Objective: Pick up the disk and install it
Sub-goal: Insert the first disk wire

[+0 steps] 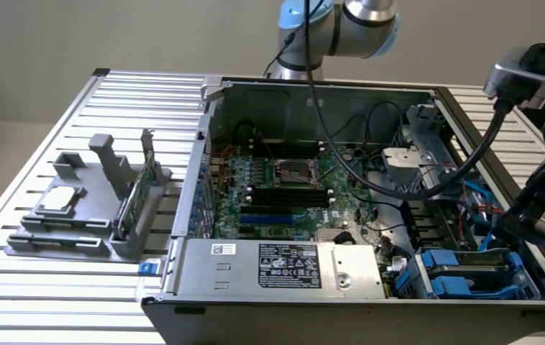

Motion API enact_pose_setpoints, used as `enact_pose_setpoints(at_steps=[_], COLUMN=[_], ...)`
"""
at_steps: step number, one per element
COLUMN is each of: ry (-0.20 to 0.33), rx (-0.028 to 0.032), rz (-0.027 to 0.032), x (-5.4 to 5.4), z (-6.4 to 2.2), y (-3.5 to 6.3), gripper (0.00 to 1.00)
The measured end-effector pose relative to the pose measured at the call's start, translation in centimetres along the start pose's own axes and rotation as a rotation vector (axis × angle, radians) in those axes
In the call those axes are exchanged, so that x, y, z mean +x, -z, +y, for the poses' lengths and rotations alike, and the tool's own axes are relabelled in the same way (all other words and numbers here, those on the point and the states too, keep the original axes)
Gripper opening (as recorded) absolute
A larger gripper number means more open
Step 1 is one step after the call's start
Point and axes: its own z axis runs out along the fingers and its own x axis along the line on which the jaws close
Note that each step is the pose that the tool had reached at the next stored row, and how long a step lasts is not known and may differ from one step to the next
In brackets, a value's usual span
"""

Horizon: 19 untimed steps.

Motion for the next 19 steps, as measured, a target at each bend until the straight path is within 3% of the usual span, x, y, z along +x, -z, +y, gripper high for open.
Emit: enact_pose_setpoints(at_steps=[15,17,19], ry=[-0.218,-0.233,-0.238], rx=[0.0146,0.0114,0.0010], rz=[-0.0030,-0.0011,0.0040], x=[0.03,0.03,0.03], z=[0.02,0.03,0.03], y=[0.00,0.02,0.00], gripper=[0.22,0.22,0.22])
